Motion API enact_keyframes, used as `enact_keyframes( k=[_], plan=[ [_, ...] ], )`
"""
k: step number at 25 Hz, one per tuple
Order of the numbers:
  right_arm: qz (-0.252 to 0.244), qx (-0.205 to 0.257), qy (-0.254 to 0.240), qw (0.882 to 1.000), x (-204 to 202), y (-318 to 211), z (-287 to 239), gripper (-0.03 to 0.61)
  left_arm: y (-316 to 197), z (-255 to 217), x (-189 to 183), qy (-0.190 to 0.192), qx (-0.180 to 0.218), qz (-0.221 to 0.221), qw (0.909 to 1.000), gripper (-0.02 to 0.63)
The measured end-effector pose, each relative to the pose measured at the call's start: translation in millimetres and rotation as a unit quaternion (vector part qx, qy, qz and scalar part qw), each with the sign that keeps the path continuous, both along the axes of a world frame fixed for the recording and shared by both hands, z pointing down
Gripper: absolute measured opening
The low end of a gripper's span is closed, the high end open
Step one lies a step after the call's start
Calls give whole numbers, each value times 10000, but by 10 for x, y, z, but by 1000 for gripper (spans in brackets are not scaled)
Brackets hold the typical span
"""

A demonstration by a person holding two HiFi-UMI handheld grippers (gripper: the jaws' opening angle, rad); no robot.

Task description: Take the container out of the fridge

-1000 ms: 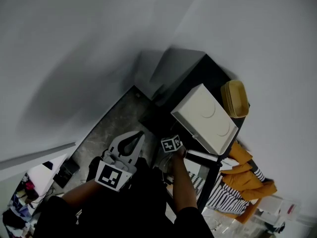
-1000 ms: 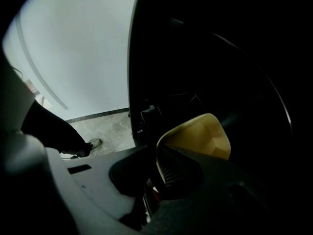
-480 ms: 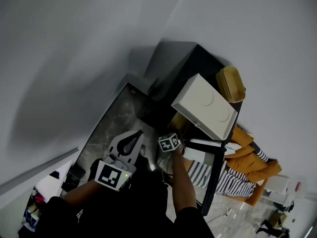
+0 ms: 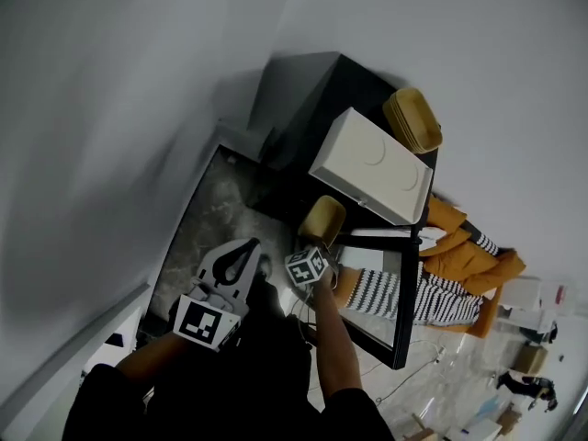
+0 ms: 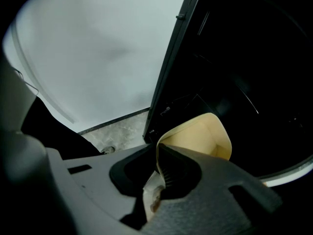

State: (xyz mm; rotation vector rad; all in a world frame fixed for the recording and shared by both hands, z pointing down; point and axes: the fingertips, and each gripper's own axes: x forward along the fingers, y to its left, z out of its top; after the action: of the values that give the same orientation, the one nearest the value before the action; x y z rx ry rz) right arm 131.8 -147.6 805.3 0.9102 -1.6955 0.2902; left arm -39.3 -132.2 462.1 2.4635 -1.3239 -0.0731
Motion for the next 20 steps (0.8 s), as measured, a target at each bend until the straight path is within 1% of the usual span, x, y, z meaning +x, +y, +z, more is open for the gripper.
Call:
enact_keyframes(
  k=[6, 11, 16, 20],
  plan=[
    [148, -102, -109, 9998, -50, 341, -140, 11, -13, 44, 22, -55, 28, 184, 9998, 5],
    [104, -143, -244, 9995, -34, 571, -269, 11, 36, 134, 119, -215, -11, 311, 9993, 5],
    [-81, -163, -429, 9989, -4, 761, -496, 11, 68, 176, 220, -416, -100, 175, 9989, 5],
    [-384, -207, -322, 9985, 94, 902, -643, 11, 58, 130, 413, -394, -156, 23, 9991, 5]
  ],
)
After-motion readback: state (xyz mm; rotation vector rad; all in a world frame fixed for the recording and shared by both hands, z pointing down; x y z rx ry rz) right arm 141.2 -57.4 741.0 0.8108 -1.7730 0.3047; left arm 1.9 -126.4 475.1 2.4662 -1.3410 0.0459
